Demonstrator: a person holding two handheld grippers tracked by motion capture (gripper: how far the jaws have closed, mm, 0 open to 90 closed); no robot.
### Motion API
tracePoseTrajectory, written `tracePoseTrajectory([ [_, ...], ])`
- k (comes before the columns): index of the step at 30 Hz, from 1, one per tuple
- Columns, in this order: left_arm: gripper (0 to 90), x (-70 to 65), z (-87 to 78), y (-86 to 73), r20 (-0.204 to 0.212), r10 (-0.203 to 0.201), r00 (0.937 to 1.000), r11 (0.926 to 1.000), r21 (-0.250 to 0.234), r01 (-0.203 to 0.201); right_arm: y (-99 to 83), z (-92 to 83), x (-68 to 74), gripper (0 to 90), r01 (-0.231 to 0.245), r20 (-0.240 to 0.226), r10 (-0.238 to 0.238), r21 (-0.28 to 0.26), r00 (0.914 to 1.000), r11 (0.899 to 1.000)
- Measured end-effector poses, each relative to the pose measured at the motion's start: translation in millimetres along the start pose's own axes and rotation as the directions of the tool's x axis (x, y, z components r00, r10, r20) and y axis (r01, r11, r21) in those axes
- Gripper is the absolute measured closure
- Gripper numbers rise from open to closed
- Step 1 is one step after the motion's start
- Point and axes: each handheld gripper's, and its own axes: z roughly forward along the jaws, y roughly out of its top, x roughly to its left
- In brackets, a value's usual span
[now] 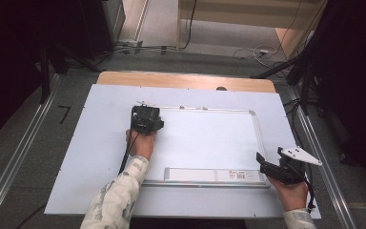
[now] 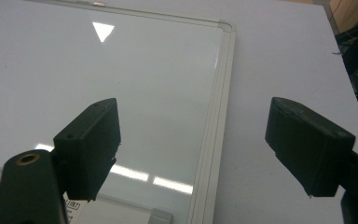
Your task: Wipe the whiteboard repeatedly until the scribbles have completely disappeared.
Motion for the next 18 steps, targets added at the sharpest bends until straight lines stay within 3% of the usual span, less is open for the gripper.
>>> tracePoseTrajectory([
  [8, 40.4, 4.7, -19.1, -1.4, 0.025, -0.041, 0.9989, 0.9991, -0.013, 0.041, 0.1, -0.8, 1.6, 16.6, 0.003, -0.003, -0.003, -0.002, 1.0000, 1.000],
  [18, 40.4, 7.9, -41.0, -22.3, 0.060, -0.061, 0.9963, 0.9974, -0.036, 0.063, 0.2, -0.2, 1.9, 16.6, 0.006, -0.002, -0.006, 0.000, 1.0000, 1.000],
])
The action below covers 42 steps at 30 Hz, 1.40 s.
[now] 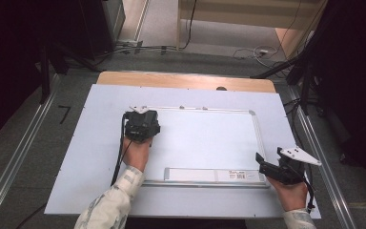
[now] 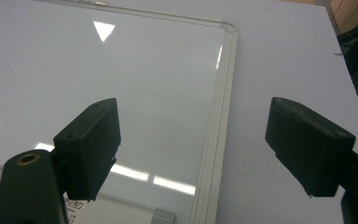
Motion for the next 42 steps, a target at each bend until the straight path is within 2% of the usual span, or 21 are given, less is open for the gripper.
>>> tracePoseTrajectory([
  [2, 40.4, -1.1, -6.4, -7.1, 0.000, 0.000, 1.0000, 1.0000, -0.006, 0.000, 0.1, -0.5, 0.2, 16.6, 0.000, -0.001, 0.000, -0.002, 1.0000, 1.000],
  [4, 40.3, -3.2, -13.7, -14.5, -0.017, 0.009, 0.9998, 0.9998, -0.017, -0.010, 0.0, -0.8, 0.2, 16.6, 0.000, -0.001, 0.000, -0.002, 1.0000, 1.000],
  [7, 40.3, -3.5, -23.5, -24.8, -0.004, -0.002, 1.0000, 0.9998, -0.019, 0.002, 0.0, -1.5, -0.5, 16.7, 0.000, 0.000, 0.000, -0.005, 1.0000, 1.000],
  [16, 40.3, -5.2, -35.9, -50.5, -0.026, -0.008, 0.9996, 1.0000, -0.006, 0.008, 1.7, -2.1, 2.6, 16.6, 0.000, -0.003, 0.000, -0.008, 1.0000, 1.000],
  [19, 40.4, -7.6, -36.8, -57.6, -0.021, -0.004, 0.9998, 1.0000, 0.005, 0.004, 1.9, -1.7, 3.2, 16.6, 0.001, -0.005, -0.001, -0.007, 1.0000, 1.000],
  [21, 40.3, -8.4, -36.9, -60.4, -0.037, -0.001, 0.9993, 1.0000, 0.006, 0.001, 2.0, -1.6, 3.2, 16.6, 0.001, -0.004, -0.001, -0.008, 1.0000, 1.000],
  [27, 40.3, -6.3, -38.7, -68.2, -0.044, -0.042, 0.9981, 0.9991, 0.008, 0.043, 1.7, -2.2, 2.6, 16.6, -0.002, 0.000, 0.002, -0.008, 1.0000, 1.000],
  [34, 40.3, -6.9, -29.8, -81.0, -0.060, -0.041, 0.9974, 0.9982, 0.041, 0.043, 1.6, -2.2, 3.3, 16.6, -0.002, 0.000, 0.002, -0.006, 1.0000, 1.000],
  [36, 40.2, -9.7, -29.6, -81.3, -0.077, -0.031, 0.9966, 0.9988, 0.035, 0.033, 1.5, -1.9, 3.1, 16.6, -0.001, -0.001, 0.001, -0.006, 1.0000, 1.000],
  [42, 39.8, -13.0, -28.5, -82.7, -0.106, -0.045, 0.9934, 0.9987, 0.021, 0.047, 1.4, -1.2, 2.9, 16.6, 0.002, 0.000, -0.002, -0.005, 1.0000, 1.000],
])
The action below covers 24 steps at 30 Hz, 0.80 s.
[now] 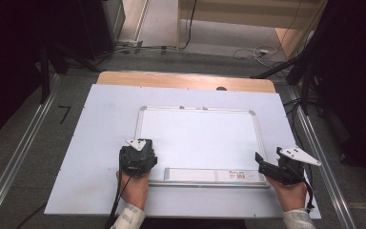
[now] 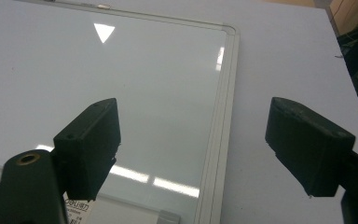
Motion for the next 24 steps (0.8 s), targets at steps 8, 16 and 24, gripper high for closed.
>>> tracePoseTrajectory([
  [8, 39.8, -1.6, -0.5, -0.6, -0.009, -0.005, 0.9999, 1.0000, -0.008, 0.004, 0.0, 0.0, 0.2, 16.6, 0.002, 0.001, -0.002, 0.000, 1.0000, 1.000],
  [16, 39.8, -5.4, -1.0, -1.8, 0.001, -0.003, 1.0000, 0.9999, -0.014, 0.003, 0.2, 0.0, 0.8, 16.6, 0.004, 0.002, -0.004, 0.001, 1.0000, 1.000],
  [24, 31.7, -3.2, -0.4, -2.5, 0.041, 0.004, 0.9991, 0.9998, -0.022, -0.003, -0.1, -0.3, 0.3, 16.6, 0.004, 0.002, -0.004, 0.001, 1.0000, 1.000],
])
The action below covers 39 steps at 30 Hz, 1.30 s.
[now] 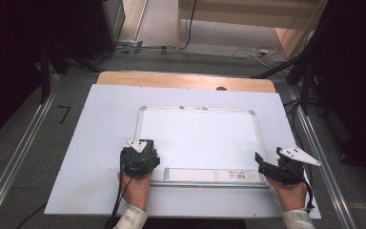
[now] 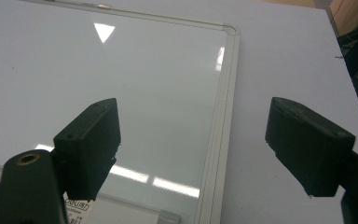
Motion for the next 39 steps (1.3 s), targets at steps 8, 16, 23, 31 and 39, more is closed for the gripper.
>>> tracePoseTrajectory([
  [8, 23.3, 4.6, -6.3, 4.9, 0.041, 0.029, 0.9987, 0.9995, -0.009, -0.029, -0.1, 0.0, -0.4, 16.6, -0.001, 0.001, 0.001, 0.000, 1.0000, 1.000],
  [16, 21.7, 18.2, -10.1, 17.9, 0.103, 0.036, 0.9941, 0.9992, -0.024, -0.034, 0.0, -0.4, -0.2, 16.6, 0.000, 0.002, 0.000, 0.000, 1.0000, 1.000],
  [23, 20.5, 31.3, -14.1, 31.1, 0.132, 0.041, 0.9904, 0.9990, -0.024, -0.038, -0.4, -0.1, -1.3, 16.6, -0.002, 0.005, 0.002, 0.002, 1.0000, 1.000],
  [31, 19.8, 55.8, -21.1, 35.1, 0.149, 0.051, 0.9874, 0.9979, -0.047, -0.045, -1.0, -0.2, -2.2, 16.6, -0.008, 0.010, 0.008, 0.004, 0.9999, 1.000],
  [39, 19.3, 71.1, -25.3, 33.0, 0.169, 0.026, 0.9853, 0.9986, -0.049, -0.018, -1.1, 0.5, -2.0, 16.6, -0.006, 0.014, 0.006, 0.005, 0.9999, 1.000],
])
